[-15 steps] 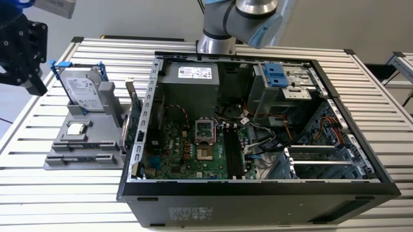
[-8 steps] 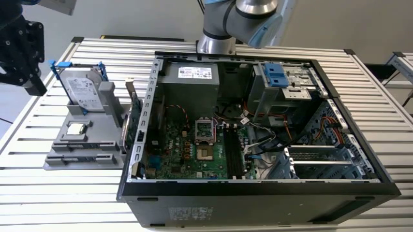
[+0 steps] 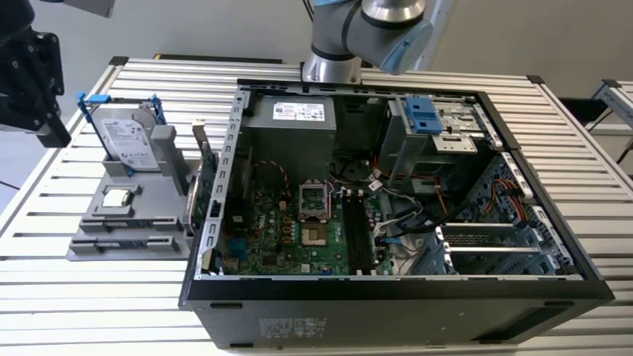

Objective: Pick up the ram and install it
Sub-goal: 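Pick up the ram and move it above insertion slot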

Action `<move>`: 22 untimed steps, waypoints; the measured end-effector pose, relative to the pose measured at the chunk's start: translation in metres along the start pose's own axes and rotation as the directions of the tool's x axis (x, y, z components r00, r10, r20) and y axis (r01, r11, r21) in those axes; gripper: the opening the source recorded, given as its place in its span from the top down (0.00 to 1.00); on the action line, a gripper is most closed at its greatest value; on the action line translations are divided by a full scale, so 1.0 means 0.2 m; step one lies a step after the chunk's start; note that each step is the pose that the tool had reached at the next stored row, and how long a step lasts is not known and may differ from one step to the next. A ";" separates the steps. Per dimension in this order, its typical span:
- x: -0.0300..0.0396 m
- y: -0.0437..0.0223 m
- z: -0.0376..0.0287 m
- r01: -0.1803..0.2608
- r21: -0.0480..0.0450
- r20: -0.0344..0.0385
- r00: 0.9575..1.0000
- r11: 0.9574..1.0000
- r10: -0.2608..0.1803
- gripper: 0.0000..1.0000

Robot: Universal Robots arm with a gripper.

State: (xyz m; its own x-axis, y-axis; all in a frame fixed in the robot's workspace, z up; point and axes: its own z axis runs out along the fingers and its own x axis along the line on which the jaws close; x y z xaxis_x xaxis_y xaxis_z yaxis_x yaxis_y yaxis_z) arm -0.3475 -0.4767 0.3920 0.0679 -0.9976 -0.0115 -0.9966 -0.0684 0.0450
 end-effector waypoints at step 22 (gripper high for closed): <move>-0.011 -0.001 0.013 0.037 0.000 -0.002 0.999 0.999 -0.037 1.00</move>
State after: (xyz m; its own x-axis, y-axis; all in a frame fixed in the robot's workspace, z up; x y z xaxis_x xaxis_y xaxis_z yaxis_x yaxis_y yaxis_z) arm -0.3476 -0.4745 0.3894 0.1052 -0.9944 -0.0116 -0.9934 -0.1056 0.0449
